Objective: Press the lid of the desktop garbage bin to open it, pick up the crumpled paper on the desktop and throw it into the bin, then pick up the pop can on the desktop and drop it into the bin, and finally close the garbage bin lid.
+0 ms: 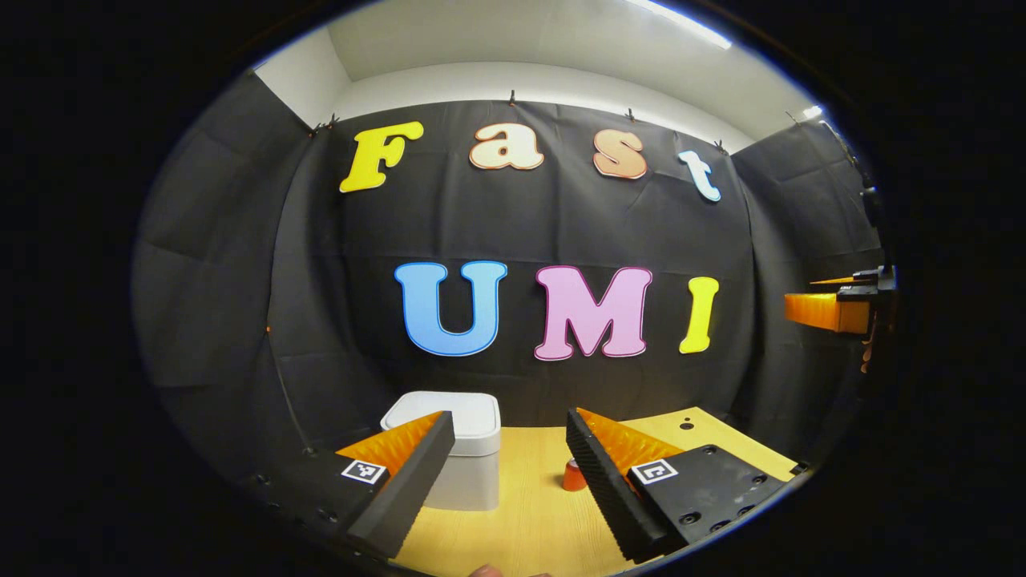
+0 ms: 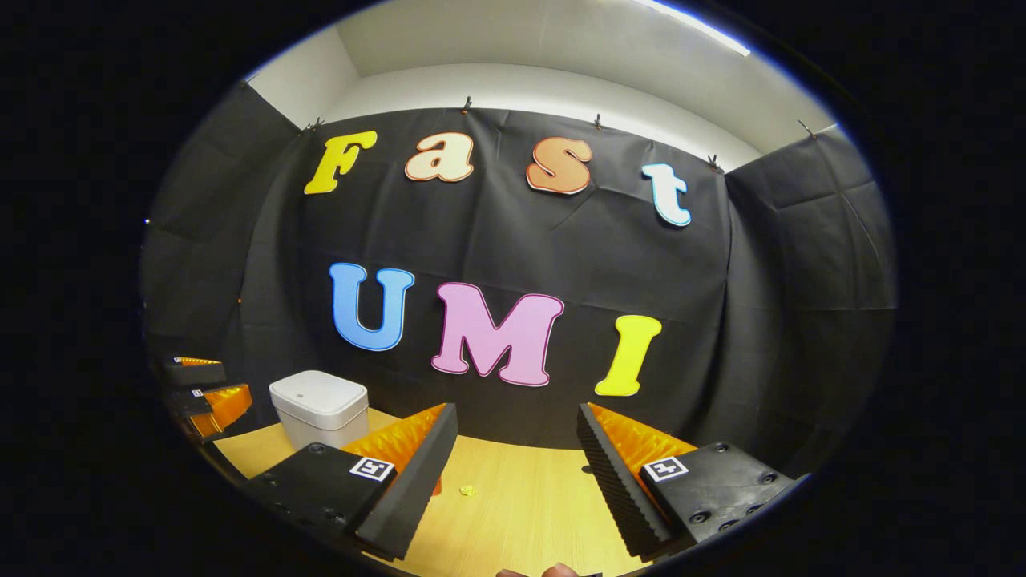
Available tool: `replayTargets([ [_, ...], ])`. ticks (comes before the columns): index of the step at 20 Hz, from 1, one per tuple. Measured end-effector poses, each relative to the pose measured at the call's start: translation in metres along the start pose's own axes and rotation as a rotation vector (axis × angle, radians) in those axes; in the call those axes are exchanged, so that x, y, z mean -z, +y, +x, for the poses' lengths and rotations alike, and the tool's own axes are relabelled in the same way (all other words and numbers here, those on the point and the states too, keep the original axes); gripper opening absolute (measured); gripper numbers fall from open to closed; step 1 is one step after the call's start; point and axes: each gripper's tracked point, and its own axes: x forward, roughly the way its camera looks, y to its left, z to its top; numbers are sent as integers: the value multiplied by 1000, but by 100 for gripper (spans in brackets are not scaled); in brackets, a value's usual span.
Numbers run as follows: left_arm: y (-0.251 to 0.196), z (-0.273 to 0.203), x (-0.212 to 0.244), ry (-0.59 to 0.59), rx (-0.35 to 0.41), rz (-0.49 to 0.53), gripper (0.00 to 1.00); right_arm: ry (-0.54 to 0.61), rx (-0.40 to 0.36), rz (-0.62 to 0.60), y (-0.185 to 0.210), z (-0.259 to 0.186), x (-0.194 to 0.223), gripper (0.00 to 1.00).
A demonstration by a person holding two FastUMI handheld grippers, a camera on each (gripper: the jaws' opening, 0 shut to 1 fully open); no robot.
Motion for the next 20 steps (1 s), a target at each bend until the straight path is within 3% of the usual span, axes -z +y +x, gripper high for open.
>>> replayTargets([
  [5,0,1,2,1,0,13,95,13,3,1,0,1,5,96],
  [6,1,2,2,2,-2,17,91,18,2,1,1,2,7,96],
  [9,6,2,0,-1,-10,22,95,21,-3,8,3,5,9,96],
  [10,6,2,0,-2,-12,21,95,23,-4,10,4,5,9,92],
  [11,8,2,0,0,-15,21,95,24,-5,11,4,6,10,96],
  [18,19,6,4,13,-29,-6,95,28,-11,6,8,11,12,96],
  [20,20,7,8,28,-27,-23,91,29,-11,7,8,11,12,96],
])
